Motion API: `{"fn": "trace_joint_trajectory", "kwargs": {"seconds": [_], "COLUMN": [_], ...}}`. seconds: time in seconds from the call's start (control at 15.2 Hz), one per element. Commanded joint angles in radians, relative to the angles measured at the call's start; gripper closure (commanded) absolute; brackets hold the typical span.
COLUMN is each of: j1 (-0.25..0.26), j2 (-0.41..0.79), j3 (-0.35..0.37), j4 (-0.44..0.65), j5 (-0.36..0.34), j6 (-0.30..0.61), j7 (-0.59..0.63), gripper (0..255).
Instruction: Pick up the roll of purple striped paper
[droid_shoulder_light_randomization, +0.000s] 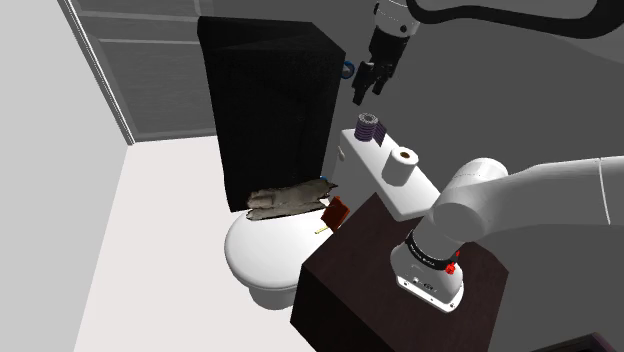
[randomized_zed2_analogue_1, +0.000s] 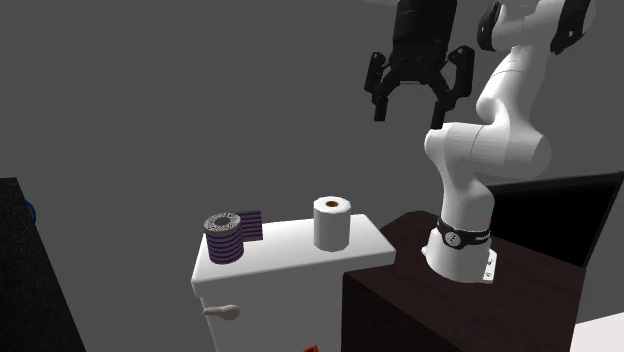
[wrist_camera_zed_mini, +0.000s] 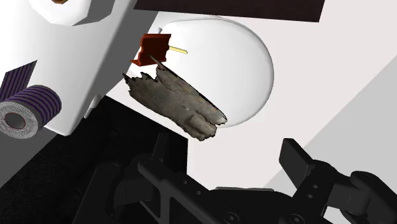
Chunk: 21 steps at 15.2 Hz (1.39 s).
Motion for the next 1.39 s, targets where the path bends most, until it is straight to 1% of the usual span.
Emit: {"fn": "trace_joint_trajectory", "kwargs": {"seconds": [0.0, 0.4, 0.79, 1.06, 1.32], "j1": [0.000, -0.032, -0.055, -0.061, -0.056], "j2": [0.000, 0.058, 0.175, 0.284, 0.413], "j3": [0.000, -0.129, -0.262, -0.351, -0.440], "j4": [0.000, -0.062, -0.073, -0.051, -0.007], "j5": [0.000, -0.078, -0.142, -0.164, -0.160], "j6": [0.000, 0.109, 0.230, 0.314, 0.395], "j7": [0.000, -0.165, -0.329, -0.442, -0.562], "gripper": [0, 0, 0, 0, 0]}}
